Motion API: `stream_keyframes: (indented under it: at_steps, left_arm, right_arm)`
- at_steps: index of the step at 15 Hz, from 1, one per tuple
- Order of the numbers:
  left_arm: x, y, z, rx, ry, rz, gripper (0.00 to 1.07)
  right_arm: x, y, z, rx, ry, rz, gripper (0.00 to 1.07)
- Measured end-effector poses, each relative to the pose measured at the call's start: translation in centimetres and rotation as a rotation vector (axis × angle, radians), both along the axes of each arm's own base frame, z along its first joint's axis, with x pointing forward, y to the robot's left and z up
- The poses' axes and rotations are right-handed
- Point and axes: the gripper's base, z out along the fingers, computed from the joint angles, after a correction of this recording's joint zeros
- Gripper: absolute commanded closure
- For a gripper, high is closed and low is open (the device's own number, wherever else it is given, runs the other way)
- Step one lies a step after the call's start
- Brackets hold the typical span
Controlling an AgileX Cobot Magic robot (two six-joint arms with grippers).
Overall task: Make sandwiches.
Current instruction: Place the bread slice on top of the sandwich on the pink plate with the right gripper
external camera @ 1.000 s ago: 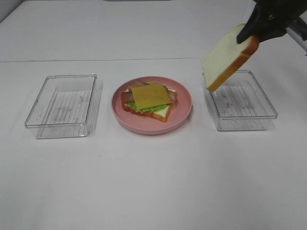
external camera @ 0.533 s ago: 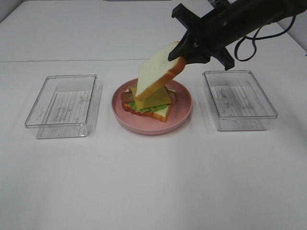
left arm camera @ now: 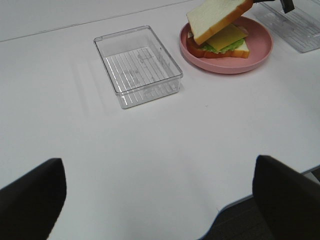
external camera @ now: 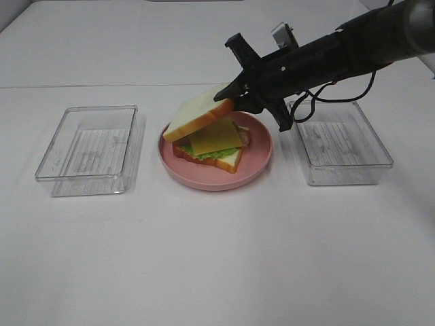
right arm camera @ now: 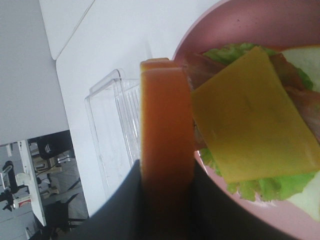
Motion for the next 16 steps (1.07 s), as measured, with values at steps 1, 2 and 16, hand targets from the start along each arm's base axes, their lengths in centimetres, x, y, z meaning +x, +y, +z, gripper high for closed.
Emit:
stream_keyframes:
  at_steps: [1, 2, 16]
  left_arm:
    - [0.0, 0.0, 0.0, 0.000, 0.000, 0.000, 0.11]
    - [0.0, 0.0, 0.0, 0.000, 0.000, 0.000, 0.11]
    - [0.0, 0.0, 0.0, 0.000, 0.000, 0.000, 0.11]
  right_arm:
    - [0.2, 0.0, -0.7, 0.008, 0.011, -0.017, 1.07]
    - [0.3, 0.0, -1.3, 0.007, 0.019, -0.026, 1.07]
    - [-1.0, -0.9, -0.2, -0.216, -0.057, 0.173, 0.27]
